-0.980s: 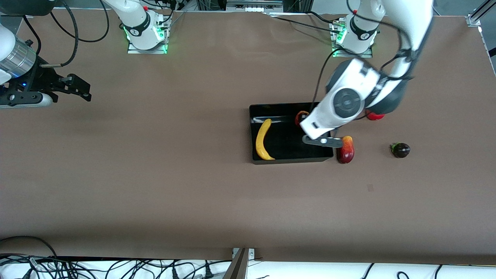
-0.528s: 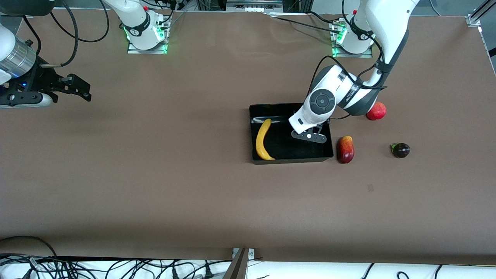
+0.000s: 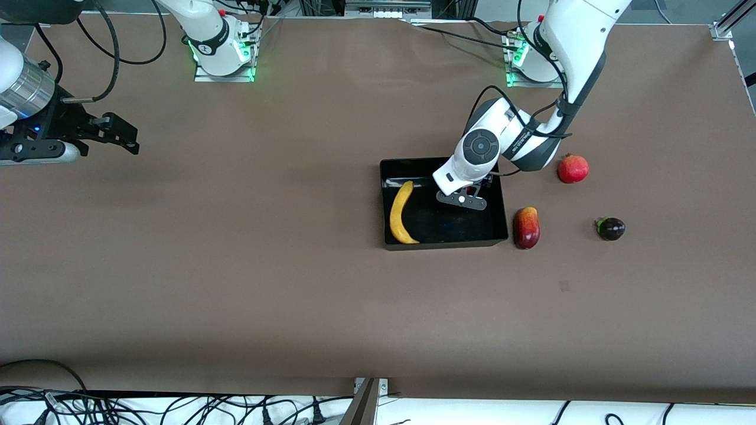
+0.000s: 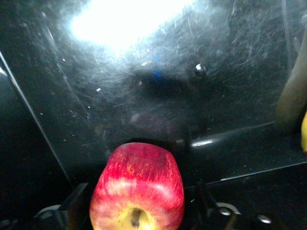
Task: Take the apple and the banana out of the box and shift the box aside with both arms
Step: 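Lift the apple out of the tray and carry it beside the mango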
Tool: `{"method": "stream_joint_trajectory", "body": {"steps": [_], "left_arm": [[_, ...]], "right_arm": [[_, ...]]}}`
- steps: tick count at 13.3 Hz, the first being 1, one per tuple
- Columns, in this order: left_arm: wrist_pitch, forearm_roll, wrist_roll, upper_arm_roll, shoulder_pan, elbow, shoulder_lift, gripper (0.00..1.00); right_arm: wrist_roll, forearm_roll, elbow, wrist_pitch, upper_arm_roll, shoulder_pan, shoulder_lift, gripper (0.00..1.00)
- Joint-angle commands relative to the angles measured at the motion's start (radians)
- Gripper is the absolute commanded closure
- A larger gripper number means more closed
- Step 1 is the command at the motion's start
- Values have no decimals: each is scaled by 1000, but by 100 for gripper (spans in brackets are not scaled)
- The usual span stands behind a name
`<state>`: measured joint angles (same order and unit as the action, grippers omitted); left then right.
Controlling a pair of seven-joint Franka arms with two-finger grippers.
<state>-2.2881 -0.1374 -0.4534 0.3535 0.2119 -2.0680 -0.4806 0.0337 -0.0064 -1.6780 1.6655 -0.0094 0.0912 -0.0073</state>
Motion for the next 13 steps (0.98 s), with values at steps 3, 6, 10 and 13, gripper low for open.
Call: {"method": "stream_joint_trajectory", "body": {"steps": [3,6,10,13], "left_arm": [[15,-21,-24,1,-9,43,20,78],[281,-21,-8,1,-14,191,65,77],[518,-22,208,-1,-141,307,100,77],[542,-24,490,1,-303,228,137,64]], "right_arm": [[-6,-3,15,-4,2,-2,6,0],[5,0,21,-1,2,-1,6,0],[5,0,24,-1,3,1,13,0],[-3,-1,23,-6,2,-2,13,0]]}}
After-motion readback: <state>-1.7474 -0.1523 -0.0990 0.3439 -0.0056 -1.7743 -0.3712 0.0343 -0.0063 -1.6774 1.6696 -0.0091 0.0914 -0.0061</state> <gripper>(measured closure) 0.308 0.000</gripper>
